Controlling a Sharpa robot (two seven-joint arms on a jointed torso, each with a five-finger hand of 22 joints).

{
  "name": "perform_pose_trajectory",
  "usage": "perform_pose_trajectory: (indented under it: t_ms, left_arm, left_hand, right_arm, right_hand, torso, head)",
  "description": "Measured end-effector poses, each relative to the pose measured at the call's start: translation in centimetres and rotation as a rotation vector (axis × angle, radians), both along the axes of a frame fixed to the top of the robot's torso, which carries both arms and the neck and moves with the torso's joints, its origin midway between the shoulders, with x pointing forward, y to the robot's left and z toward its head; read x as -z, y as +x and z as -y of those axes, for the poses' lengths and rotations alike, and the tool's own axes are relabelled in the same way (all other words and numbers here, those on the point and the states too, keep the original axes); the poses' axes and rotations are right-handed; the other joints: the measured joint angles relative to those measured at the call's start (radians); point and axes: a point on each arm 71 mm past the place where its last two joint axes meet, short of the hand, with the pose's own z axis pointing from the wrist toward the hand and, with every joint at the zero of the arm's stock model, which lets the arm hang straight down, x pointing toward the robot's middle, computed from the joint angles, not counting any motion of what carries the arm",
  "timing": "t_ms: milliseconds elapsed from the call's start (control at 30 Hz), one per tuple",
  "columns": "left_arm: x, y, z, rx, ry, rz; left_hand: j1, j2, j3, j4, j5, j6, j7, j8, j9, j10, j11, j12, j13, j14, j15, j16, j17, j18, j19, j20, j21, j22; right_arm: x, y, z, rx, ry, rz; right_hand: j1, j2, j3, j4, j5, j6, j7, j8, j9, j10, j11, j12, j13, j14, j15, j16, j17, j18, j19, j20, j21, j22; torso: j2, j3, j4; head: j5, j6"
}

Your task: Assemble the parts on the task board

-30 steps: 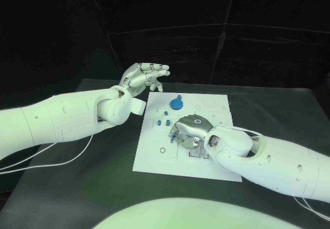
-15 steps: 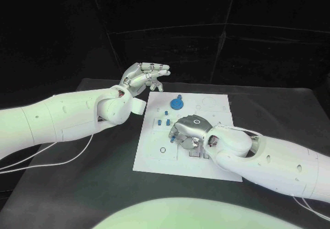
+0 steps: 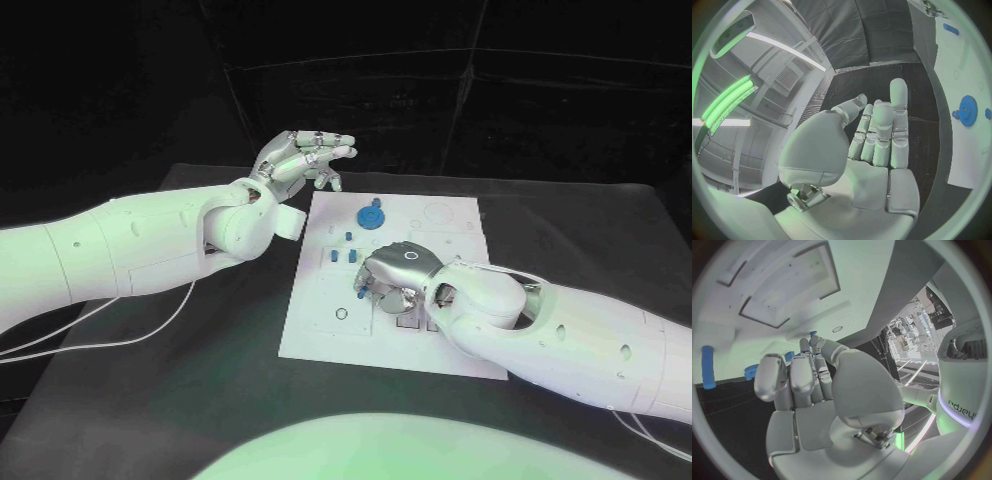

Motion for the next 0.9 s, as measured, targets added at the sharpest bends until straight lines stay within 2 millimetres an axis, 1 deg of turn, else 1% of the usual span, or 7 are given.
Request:
perform_pose_trajectory:
  t_ms: [167,300,367,500,567,667,900]
  left_arm:
    - [0.00,0.00,0.00,0.000,0.000,0.000]
    - [0.00,0.00,0.00,0.000,0.000,-0.001]
    - [0.00,0.00,0.00,0.000,0.000,-0.001]
    - [0.01,-0.01,0.01,0.001,0.000,-0.001]
    - [0.01,-0.01,0.01,0.001,0.000,-0.001]
    - [0.01,-0.01,0.02,0.001,0.000,-0.001]
    - [0.02,0.01,0.00,0.001,0.000,-0.002]
  left_hand:
    - [0.000,0.000,0.000,0.000,0.000,0.000,0.000,0.000,0.000,0.000,0.000,0.000,0.000,0.000,0.000,0.000,0.000,0.000,0.000,0.000,0.000,0.000]
    - [0.000,0.000,0.000,0.000,0.000,0.000,0.000,0.000,0.000,0.000,0.000,0.000,0.000,0.000,0.000,0.000,0.000,0.000,0.000,0.000,0.000,0.000]
    - [0.000,0.000,0.000,0.000,0.000,0.000,0.000,0.000,0.000,0.000,0.000,0.000,0.000,0.000,0.000,0.000,0.000,0.000,0.000,0.000,0.000,0.000]
    - [0.000,0.000,0.000,0.000,0.000,0.000,0.000,0.000,0.000,0.000,0.000,0.000,0.000,0.000,0.000,0.000,0.000,0.000,0.000,0.000,0.000,0.000]
    - [0.000,0.000,0.000,0.000,0.000,0.000,0.000,0.000,0.000,0.000,0.000,0.000,0.000,0.000,0.000,0.000,0.000,0.000,0.000,0.000,0.000,0.000]
    - [0.000,0.000,0.000,0.000,0.000,0.000,0.000,0.000,0.000,0.000,0.000,0.000,0.000,0.000,0.000,0.000,0.000,0.000,0.000,0.000,0.000,0.000]
    - [0.000,0.000,0.000,0.000,0.000,-0.004,-0.004,0.000,0.000,0.000,0.000,0.000,0.000,0.000,0.000,0.000,0.000,0.000,0.000,0.000,0.000,-0.002]
  right_arm:
    - [-0.03,-0.01,-0.14,0.000,-0.005,0.000]
    - [-0.03,0.01,-0.36,0.000,-0.009,0.002]
    - [-0.01,0.03,-0.47,0.001,-0.011,0.002]
    - [0.10,0.06,-0.70,0.002,-0.014,0.004]
    - [0.28,0.00,-0.71,0.002,-0.019,0.002]
    - [0.51,-0.14,-0.65,0.001,-0.024,0.001]
    - [0.57,-0.28,-0.62,0.000,-0.022,0.004]
  right_hand:
    - [0.000,0.000,0.000,0.000,0.000,0.000,0.000,-0.002,0.000,0.000,0.000,0.000,0.000,0.000,0.000,0.000,-0.001,0.000,0.000,0.000,0.000,0.000]
    - [-0.008,-0.008,0.003,0.003,-0.005,0.000,0.000,-0.002,0.000,0.000,0.000,-0.001,0.000,0.000,0.000,0.000,-0.005,0.000,0.000,0.000,0.000,0.000]
    - [-0.019,-0.018,0.002,0.005,-0.005,0.000,0.000,-0.002,0.000,-0.001,0.001,-0.012,0.000,0.000,0.000,0.000,-0.006,0.000,0.000,0.000,0.000,-0.001]
    - [-0.034,-0.034,-0.004,0.016,-0.005,-0.022,0.011,-0.001,-0.003,-0.034,0.011,-0.027,-0.002,0.000,0.000,0.000,-0.009,0.000,0.000,0.000,0.000,-0.005]
    - [-0.037,-0.037,-0.005,0.017,-0.005,-0.031,0.014,-0.001,-0.004,-0.046,0.016,-0.030,-0.002,0.000,0.000,0.000,-0.010,0.000,-0.004,0.004,0.000,-0.008]
    - [-0.043,-0.043,-0.009,0.021,-0.005,-0.032,0.015,-0.001,-0.004,-0.050,0.014,-0.030,-0.004,-0.004,0.004,0.000,-0.012,0.000,-0.004,0.004,0.000,-0.008]
    - [-0.048,-0.047,-0.013,0.025,-0.005,-0.038,0.016,-0.001,-0.004,-0.058,0.021,-0.030,-0.003,-0.004,0.004,0.000,-0.013,0.000,-0.003,0.011,0.000,-0.009]
  torso:
    - [0.000,0.0000,-0.0001]
    - [0.000,0.0000,-0.0001]
    - [0.000,0.0000,-0.0001]
    - [0.000,-0.0003,-0.0001]
    - [0.000,-0.0004,-0.0001]
    - [0.000,-0.0005,-0.0001]
    - [0.000,-0.0004,-0.0001]
  head:
    - [0.001,-0.001]
    - [0.001,-0.001]
    - [0.001,-0.001]
    - [0.000,-0.002]
    - [0.000,-0.002]
    - [0.000,-0.003]
    - [0.001,-0.004]
